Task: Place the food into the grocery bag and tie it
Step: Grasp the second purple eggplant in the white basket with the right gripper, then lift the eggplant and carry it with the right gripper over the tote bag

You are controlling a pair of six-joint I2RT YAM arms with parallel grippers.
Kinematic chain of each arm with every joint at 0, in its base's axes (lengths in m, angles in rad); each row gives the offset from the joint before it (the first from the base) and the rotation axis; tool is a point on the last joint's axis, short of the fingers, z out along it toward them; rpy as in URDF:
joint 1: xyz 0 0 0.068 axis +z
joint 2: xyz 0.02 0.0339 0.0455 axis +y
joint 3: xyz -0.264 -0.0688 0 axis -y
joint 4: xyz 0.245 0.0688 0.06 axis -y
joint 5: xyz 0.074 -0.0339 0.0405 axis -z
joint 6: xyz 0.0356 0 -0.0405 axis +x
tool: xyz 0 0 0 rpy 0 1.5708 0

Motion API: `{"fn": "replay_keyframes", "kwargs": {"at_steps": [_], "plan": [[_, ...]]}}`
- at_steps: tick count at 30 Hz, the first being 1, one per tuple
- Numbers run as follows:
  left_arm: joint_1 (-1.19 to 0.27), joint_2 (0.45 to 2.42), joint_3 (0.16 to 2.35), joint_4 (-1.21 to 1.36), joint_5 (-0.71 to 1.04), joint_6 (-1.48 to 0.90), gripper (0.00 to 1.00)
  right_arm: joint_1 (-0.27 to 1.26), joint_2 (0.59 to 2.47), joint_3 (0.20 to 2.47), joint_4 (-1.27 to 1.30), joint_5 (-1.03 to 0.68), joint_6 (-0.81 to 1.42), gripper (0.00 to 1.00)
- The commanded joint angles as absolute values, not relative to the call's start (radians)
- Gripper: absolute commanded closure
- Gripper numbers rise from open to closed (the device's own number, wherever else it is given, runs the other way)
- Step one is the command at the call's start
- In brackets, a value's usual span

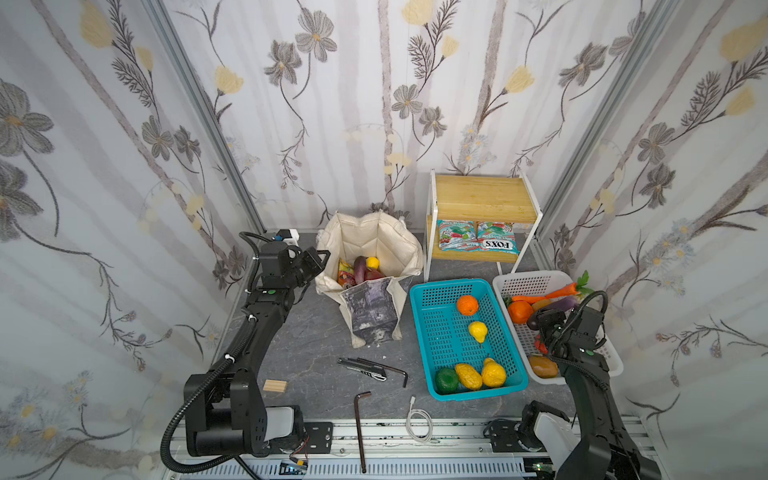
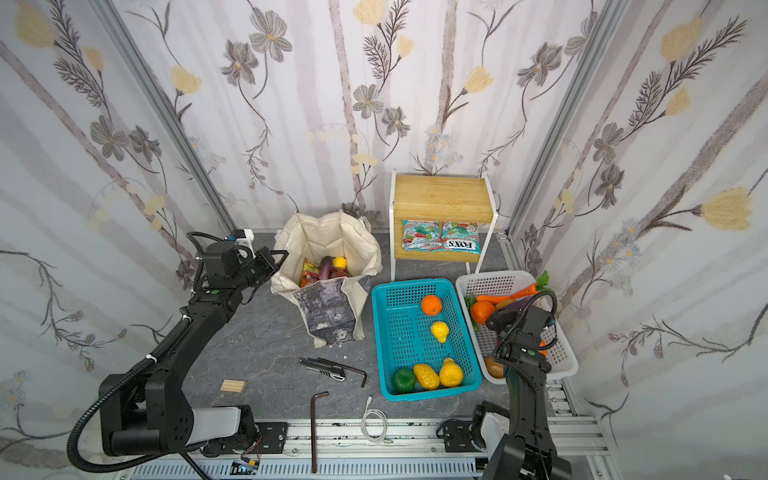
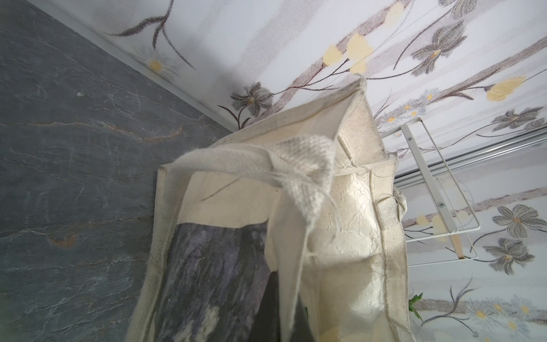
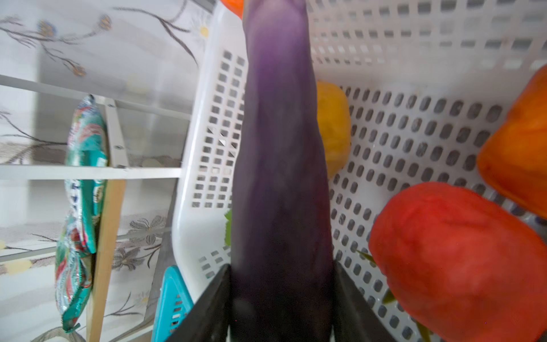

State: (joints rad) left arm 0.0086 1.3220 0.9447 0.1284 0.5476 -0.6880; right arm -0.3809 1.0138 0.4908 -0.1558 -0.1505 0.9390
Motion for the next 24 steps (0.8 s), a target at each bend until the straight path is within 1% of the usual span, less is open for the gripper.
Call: {"fn": "replay_keyframes", "kwargs": {"at_steps": [1, 3, 5, 12, 15, 18, 20, 24], "plan": [[0.009, 1.314, 0.943, 0.207, 0.562, -0.695, 1.0, -0.38, 0.963, 0.503, -0.163, -0.09, 0.902, 0.51], [0.009, 1.315, 0.942, 0.209, 0.561, -0.696, 1.0, -0.377, 0.947, 0.499, -0.149, -0.129, 0.893, 0.54], [0.008, 1.315, 0.943, 0.209, 0.562, -0.696, 1.0, -0.374, 0.952, 0.498, -0.151, -0.159, 0.893, 0.54], [0.009, 1.304, 0.943, 0.21, 0.561, -0.695, 1.0, -0.339, 0.942, 0.516, -0.151, -0.121, 0.863, 0.55], [0.008, 1.307, 0.943, 0.21, 0.564, -0.699, 1.0, -0.303, 0.943, 0.533, -0.144, -0.115, 0.865, 0.55], [0.008, 1.311, 0.943, 0.212, 0.568, -0.703, 1.0, -0.254, 0.957, 0.551, -0.125, -0.115, 0.841, 0.59], [0.008, 1.313, 0.943, 0.212, 0.569, -0.704, 1.0, -0.21, 0.964, 0.571, -0.123, -0.115, 0.821, 0.59], [0.007, 1.313, 0.943, 0.213, 0.569, -0.704, 1.0, -0.141, 0.957, 0.587, -0.065, -0.173, 0.779, 0.59]]}}
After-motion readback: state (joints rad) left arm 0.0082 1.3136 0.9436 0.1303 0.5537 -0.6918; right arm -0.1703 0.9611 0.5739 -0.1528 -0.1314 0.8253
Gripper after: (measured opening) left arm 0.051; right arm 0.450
